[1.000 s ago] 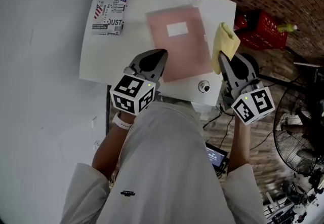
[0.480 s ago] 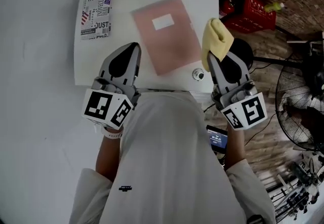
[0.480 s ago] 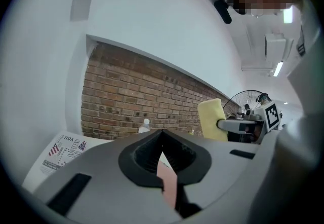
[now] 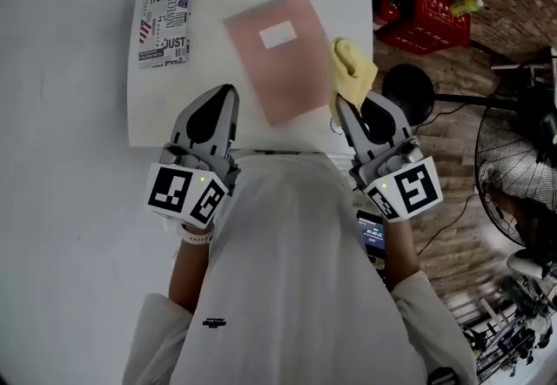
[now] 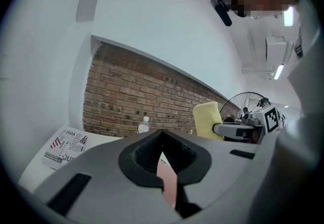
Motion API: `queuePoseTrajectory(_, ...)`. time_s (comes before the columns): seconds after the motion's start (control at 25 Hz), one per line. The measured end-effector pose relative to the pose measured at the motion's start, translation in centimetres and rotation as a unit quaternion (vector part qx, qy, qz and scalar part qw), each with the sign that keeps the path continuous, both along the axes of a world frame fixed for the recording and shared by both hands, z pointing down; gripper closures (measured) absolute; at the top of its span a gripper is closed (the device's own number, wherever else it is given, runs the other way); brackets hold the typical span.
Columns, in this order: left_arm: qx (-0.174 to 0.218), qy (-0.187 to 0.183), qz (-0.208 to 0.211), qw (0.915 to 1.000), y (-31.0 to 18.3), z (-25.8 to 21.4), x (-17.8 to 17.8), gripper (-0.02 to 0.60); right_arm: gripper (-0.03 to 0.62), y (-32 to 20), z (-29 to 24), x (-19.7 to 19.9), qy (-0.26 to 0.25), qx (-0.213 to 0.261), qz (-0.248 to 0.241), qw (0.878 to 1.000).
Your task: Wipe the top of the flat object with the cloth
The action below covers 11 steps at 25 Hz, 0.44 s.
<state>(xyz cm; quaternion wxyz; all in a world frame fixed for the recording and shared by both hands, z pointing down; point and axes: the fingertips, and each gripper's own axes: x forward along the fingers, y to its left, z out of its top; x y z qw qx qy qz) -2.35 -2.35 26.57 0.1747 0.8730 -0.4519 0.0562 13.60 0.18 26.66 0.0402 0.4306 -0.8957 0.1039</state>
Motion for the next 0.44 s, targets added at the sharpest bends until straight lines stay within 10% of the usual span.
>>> queuePoseTrajectory(0.44,0.002,0.004,0.008,1.0,1.2,-0.1,0.9,0.571,0.54,0.8,-0.5,-0.2,0.006,0.005,-0.01,1.0)
